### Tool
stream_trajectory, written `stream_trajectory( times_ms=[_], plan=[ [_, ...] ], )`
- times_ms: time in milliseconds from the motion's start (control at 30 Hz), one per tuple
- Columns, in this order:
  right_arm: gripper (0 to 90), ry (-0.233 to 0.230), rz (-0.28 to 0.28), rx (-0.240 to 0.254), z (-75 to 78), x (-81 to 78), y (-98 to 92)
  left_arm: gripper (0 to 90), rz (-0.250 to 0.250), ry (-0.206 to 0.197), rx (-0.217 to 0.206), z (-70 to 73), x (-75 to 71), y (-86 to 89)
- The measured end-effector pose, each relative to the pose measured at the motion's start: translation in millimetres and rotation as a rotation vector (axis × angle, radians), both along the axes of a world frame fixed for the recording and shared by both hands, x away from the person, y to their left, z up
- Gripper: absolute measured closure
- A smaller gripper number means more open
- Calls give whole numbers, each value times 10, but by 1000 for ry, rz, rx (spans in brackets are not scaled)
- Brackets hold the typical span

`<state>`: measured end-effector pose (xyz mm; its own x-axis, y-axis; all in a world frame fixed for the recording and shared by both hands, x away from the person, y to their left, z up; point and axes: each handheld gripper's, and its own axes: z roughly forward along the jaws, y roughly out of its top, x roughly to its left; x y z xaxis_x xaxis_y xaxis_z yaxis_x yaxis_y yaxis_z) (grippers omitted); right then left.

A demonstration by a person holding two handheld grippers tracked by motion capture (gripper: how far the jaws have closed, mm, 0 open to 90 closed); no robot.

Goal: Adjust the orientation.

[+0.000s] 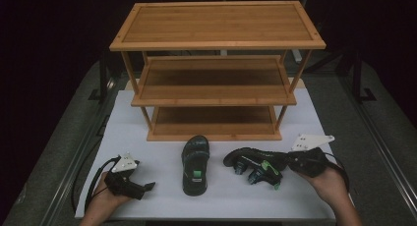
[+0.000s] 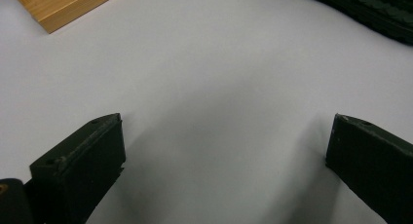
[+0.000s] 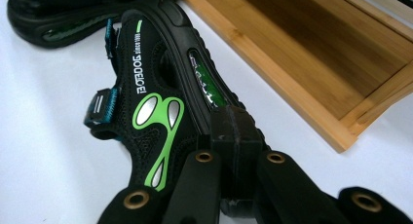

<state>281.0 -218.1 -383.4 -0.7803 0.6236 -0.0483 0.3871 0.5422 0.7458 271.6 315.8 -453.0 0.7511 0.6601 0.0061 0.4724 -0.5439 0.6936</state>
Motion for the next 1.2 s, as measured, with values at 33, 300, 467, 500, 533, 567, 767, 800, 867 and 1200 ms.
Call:
stream_trajectory(
  times_ms=[33,300,467,500,533,567,767,800,867,1200],
  plan=[
    [898,-1,-2,8,-1,24,-7,2,0,1,-1,0,0,0],
    [898,6,-21,58,-29,249,-74,2,2,1,-3,-1,0,-1],
    [898,14,-34,65,-55,385,-80,2,2,2,-4,-2,0,-2],
    [898,15,-38,66,-67,422,-86,2,2,1,-3,-2,0,-1],
    [898,18,-41,71,-78,449,-90,2,2,2,-3,-2,1,-1],
    [898,22,-46,73,-90,476,-94,2,2,2,-3,-2,1,-1],
    [898,50,-69,100,-203,667,-124,2,2,2,-3,-2,1,-1],
    [898,52,-72,102,-221,688,-127,2,2,3,-4,-2,1,-1],
    [898,56,-76,104,-251,724,-130,2,2,3,-4,-2,2,-1],
    [894,74,-118,105,-373,812,-167,2,1,3,-2,-1,0,0]
  ],
)
